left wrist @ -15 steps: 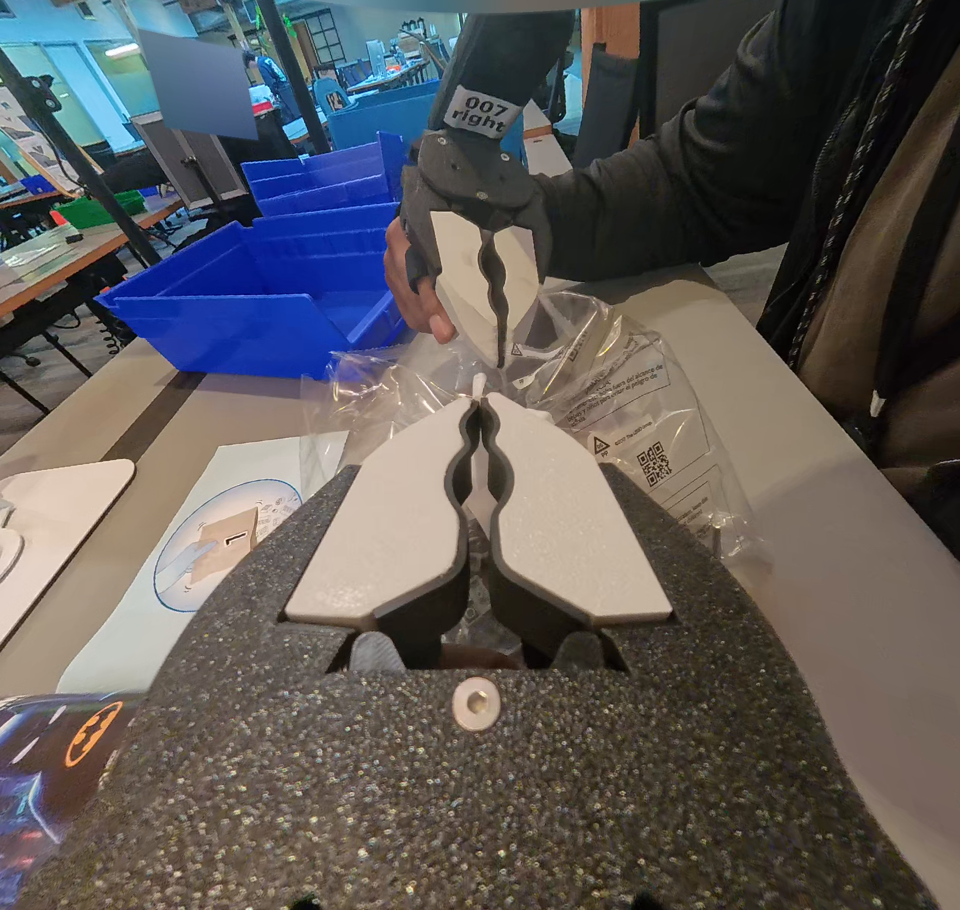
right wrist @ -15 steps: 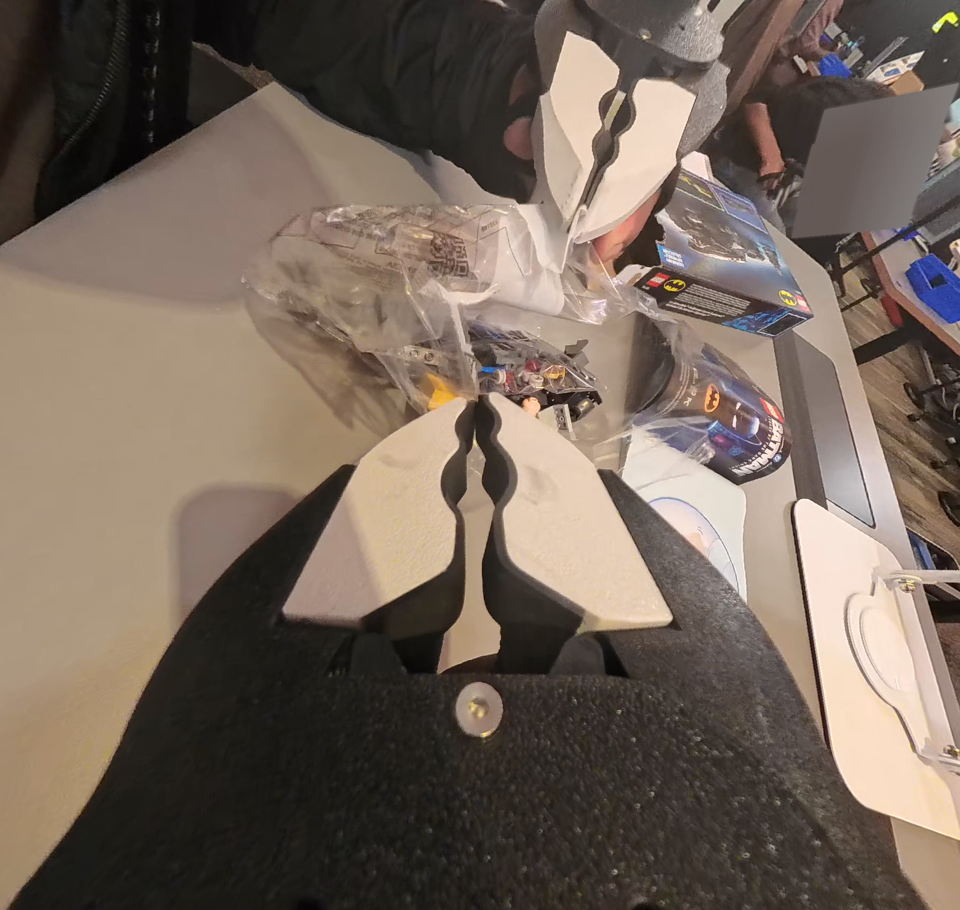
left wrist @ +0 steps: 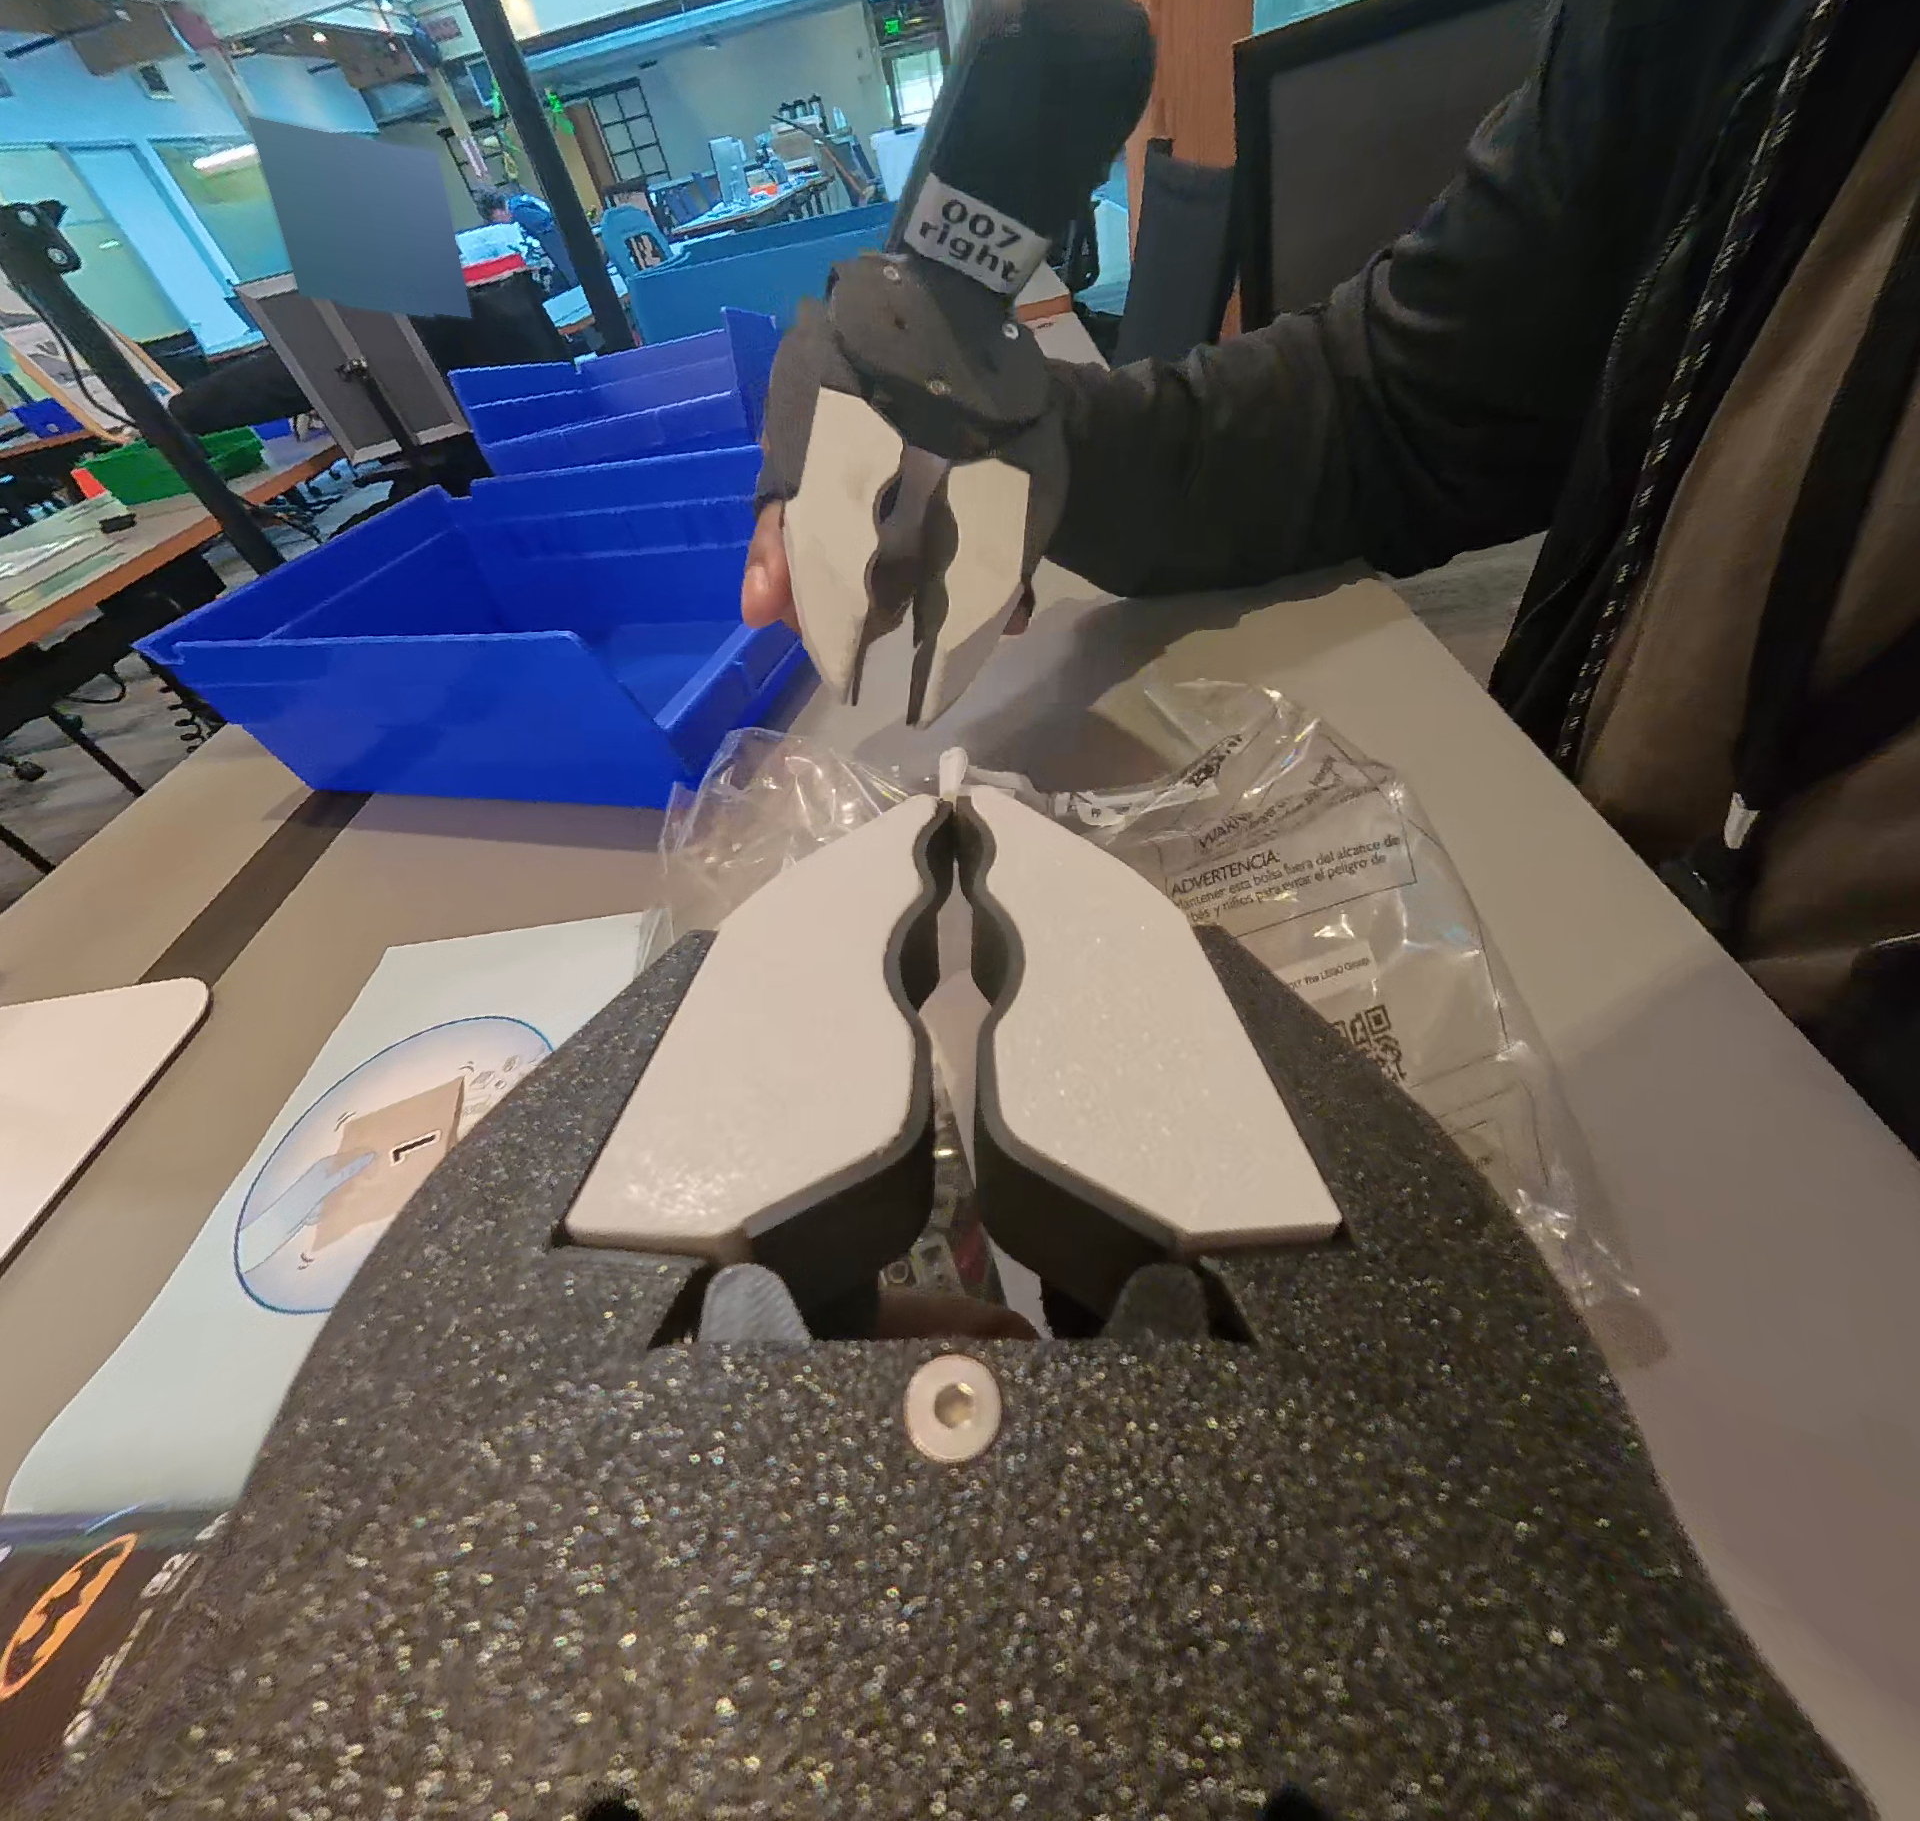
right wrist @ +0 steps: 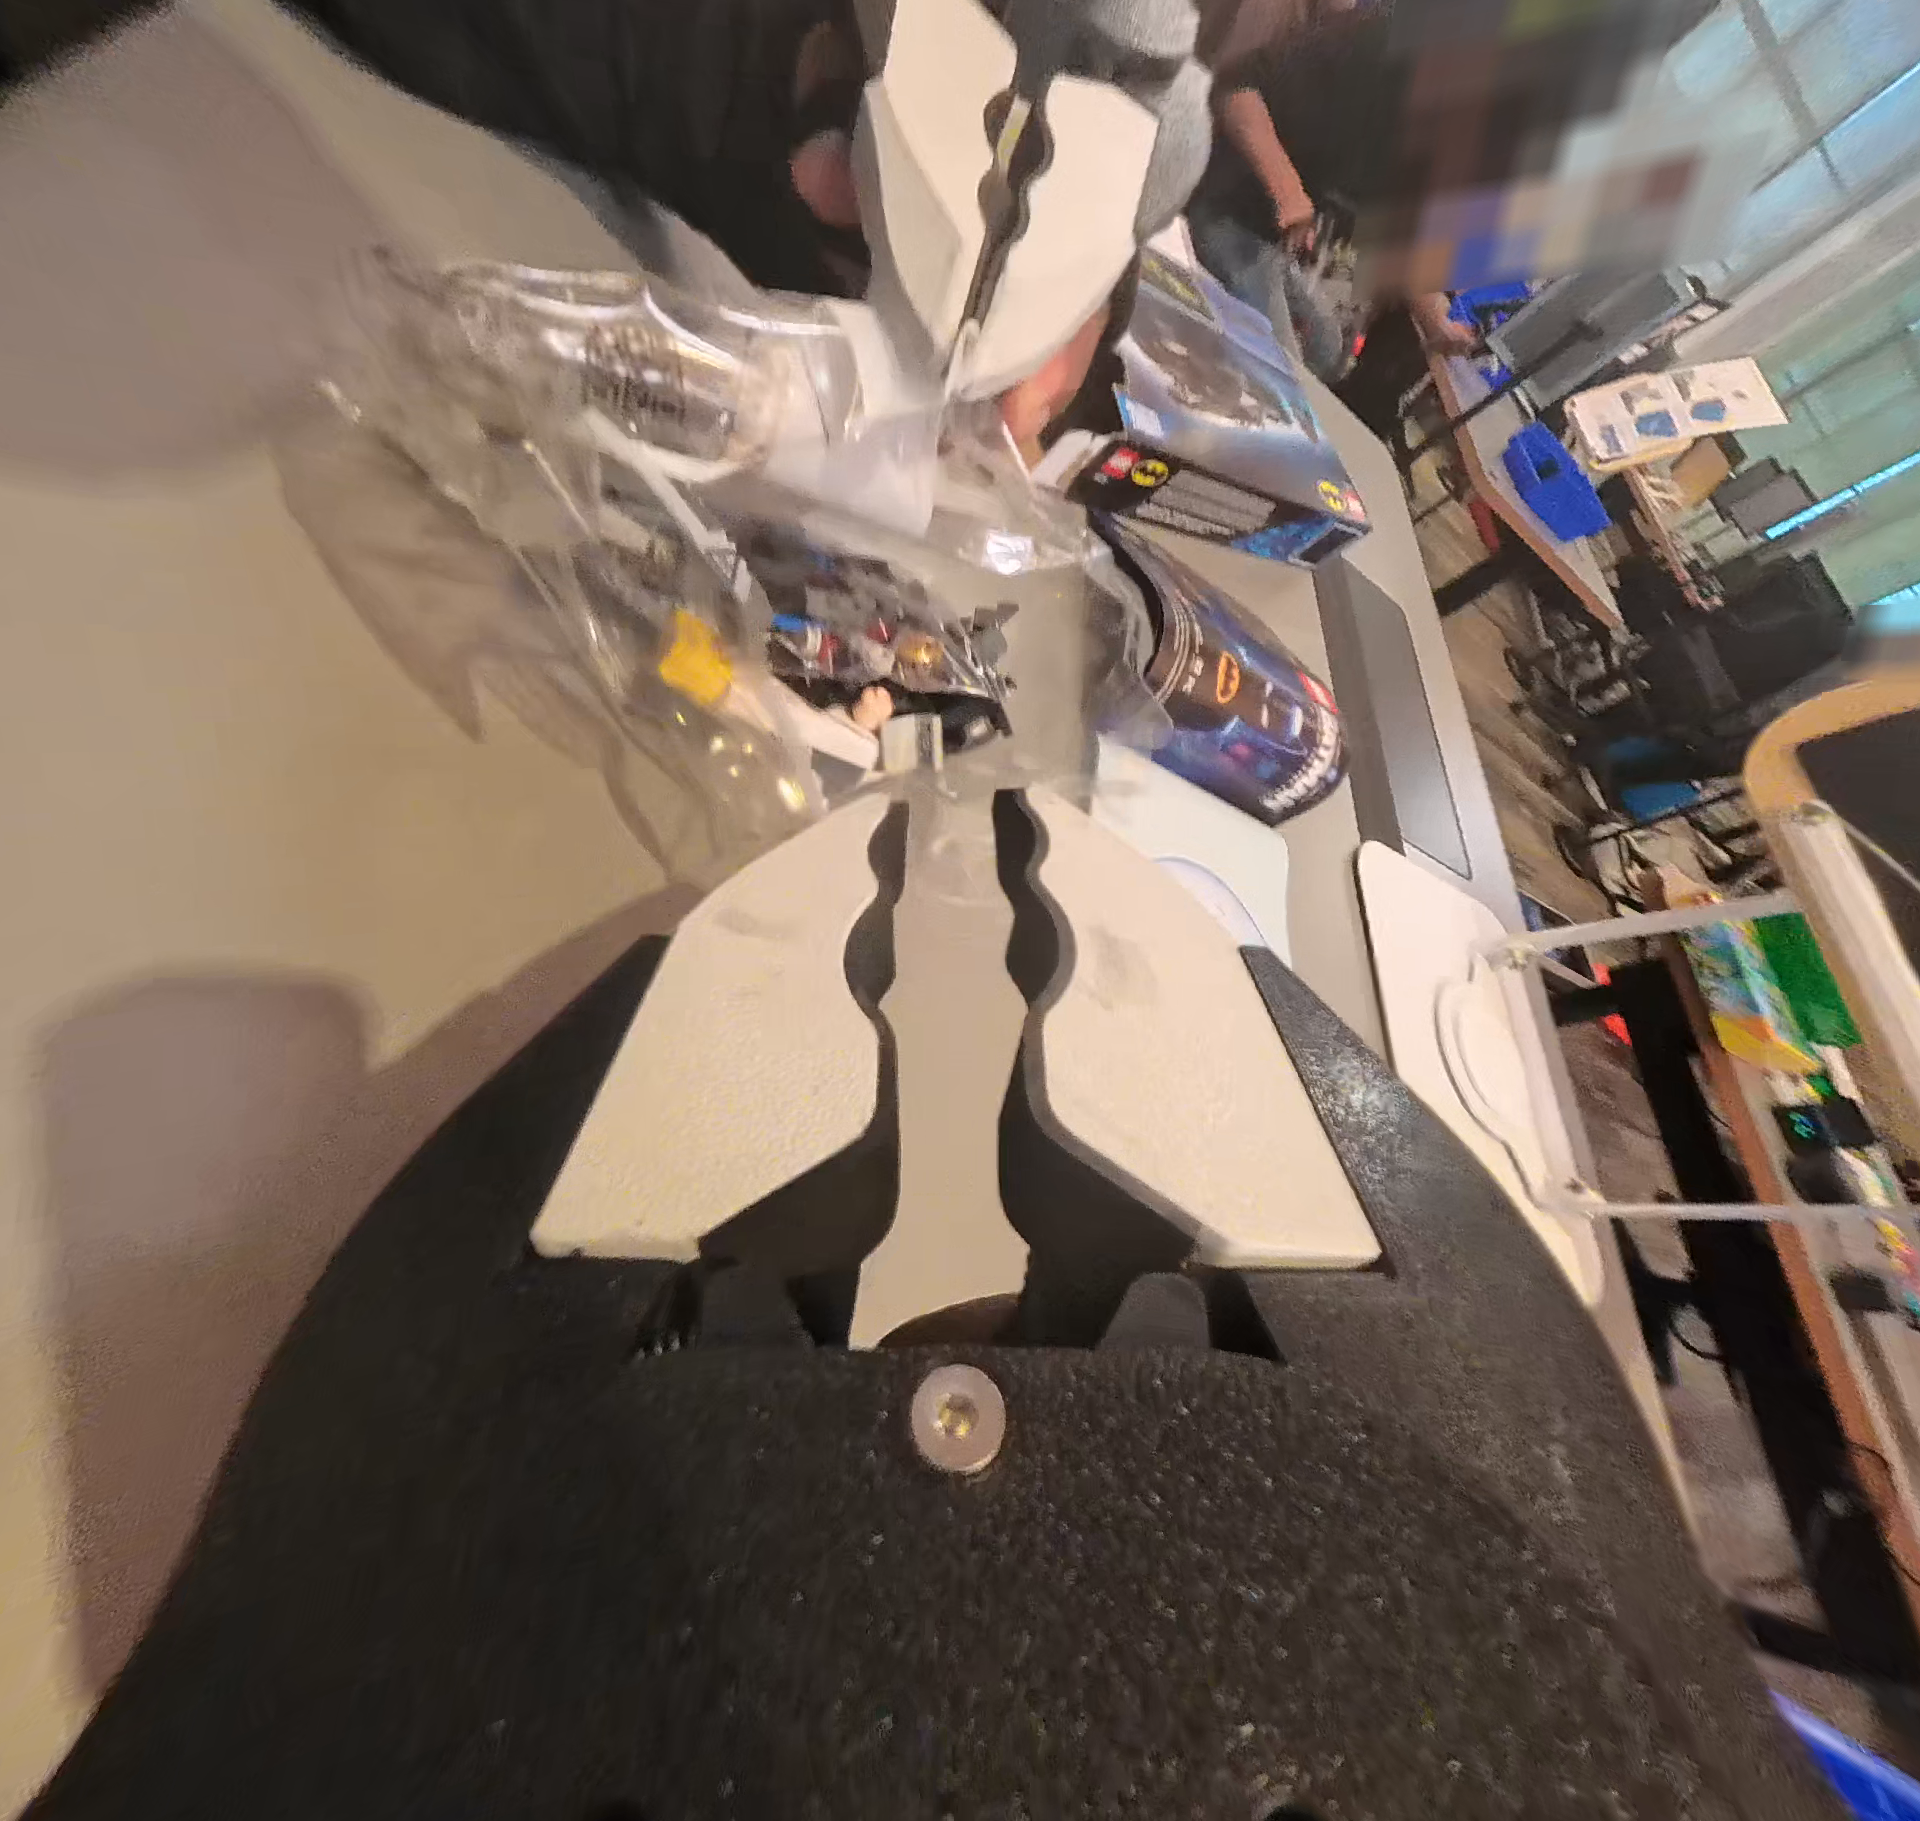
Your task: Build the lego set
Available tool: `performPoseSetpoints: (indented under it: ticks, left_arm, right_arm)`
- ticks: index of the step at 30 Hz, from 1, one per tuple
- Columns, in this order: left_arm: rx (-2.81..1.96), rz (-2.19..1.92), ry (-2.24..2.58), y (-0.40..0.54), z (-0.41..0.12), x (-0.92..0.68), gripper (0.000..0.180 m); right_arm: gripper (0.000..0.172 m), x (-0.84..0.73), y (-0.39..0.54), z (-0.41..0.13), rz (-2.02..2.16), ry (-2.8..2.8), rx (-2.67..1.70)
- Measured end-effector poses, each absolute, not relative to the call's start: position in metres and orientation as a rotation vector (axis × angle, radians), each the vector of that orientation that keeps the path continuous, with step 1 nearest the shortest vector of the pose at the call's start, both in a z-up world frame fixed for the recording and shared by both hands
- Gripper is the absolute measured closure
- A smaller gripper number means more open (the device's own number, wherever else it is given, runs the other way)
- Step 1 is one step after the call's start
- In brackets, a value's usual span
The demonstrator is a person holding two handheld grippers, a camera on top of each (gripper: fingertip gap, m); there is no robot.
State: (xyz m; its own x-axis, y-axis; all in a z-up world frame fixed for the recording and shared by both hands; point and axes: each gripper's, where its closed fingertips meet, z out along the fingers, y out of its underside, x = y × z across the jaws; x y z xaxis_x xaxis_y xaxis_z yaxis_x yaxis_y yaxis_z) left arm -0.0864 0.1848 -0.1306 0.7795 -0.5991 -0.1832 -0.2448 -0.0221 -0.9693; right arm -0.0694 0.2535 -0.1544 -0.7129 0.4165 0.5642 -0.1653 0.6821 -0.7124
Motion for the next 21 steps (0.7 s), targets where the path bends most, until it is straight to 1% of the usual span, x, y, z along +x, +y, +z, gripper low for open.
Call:
performPoseSetpoints:
  ticks: [7, 9, 11, 17, 19, 21]
  left_arm:
    - [-1.602, -0.333, 0.693, 0.186, -0.132, -0.083, 0.18]
    - [-1.604, -0.333, 0.696, 0.187, -0.132, -0.082, 0.18]
    - [-1.603, -0.338, 0.697, 0.187, -0.133, -0.081, 0.18]
    - [-1.612, -0.345, 0.695, 0.189, -0.136, -0.079, 0.18]
    - [-1.619, -0.348, 0.691, 0.19, -0.138, -0.079, 0.18]
    - [-1.625, -0.359, 0.689, 0.191, -0.139, -0.079, 0.18]
  right_arm:
    - [0.136, -0.061, 0.23, -0.166, 0.882, -2.194, -0.074]
    - [0.129, -0.063, 0.228, -0.171, 0.779, -2.179, -0.027]
    - [0.118, -0.064, 0.225, -0.175, 0.694, -2.146, 0.017]
    - [0.097, -0.073, 0.217, -0.173, 0.552, -1.91, 0.121]
    - [0.092, -0.075, 0.218, -0.171, 0.532, -1.868, 0.131]
    - [0.091, -0.079, 0.217, -0.174, 0.522, -1.863, 0.146]
